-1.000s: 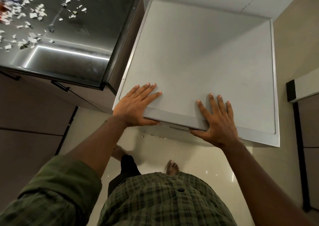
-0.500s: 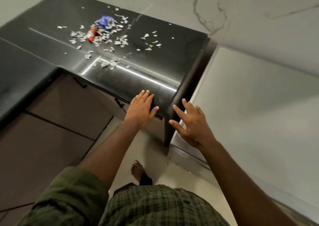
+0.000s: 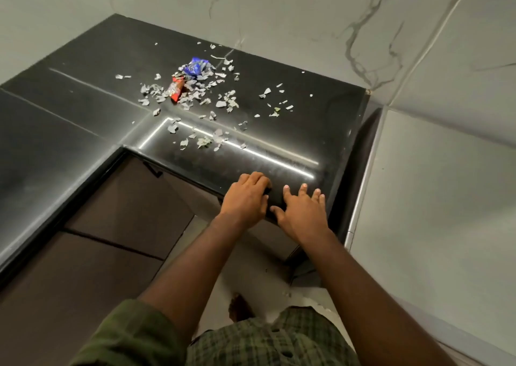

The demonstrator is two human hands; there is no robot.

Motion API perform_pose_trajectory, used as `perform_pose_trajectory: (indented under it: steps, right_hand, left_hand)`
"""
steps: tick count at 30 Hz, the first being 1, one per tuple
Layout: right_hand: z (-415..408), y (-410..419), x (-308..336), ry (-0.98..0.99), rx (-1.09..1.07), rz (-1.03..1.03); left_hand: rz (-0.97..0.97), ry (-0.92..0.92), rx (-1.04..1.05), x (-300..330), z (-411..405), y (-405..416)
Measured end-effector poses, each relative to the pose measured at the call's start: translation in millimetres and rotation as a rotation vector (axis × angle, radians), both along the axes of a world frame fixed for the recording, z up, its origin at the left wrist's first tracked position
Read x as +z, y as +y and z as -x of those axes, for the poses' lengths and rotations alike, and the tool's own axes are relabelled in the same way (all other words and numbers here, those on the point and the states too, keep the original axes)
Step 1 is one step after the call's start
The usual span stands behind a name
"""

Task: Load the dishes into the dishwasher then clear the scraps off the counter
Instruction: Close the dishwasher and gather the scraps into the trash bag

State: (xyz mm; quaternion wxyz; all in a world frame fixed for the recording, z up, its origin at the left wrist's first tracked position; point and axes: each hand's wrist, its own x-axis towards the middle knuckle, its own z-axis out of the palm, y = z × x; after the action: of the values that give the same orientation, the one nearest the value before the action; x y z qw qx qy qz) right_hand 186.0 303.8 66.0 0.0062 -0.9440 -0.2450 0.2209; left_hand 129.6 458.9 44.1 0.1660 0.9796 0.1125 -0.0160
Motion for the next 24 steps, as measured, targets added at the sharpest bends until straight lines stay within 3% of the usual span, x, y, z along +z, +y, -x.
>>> perform_pose_trajectory:
  steps: [14, 24]
  right_hand:
    - [-47.6, 77.2, 48.7, 0.225, -0.198, 0.125]
    - [-74.1, 115.7, 40.5, 0.237, -0.057, 0.436]
  left_hand:
    - [0.185, 0.102, 0.071, -0.8, -26.7, 63.8]
    - [0.222, 0.285, 0.13, 20.8, -60.1, 99.9]
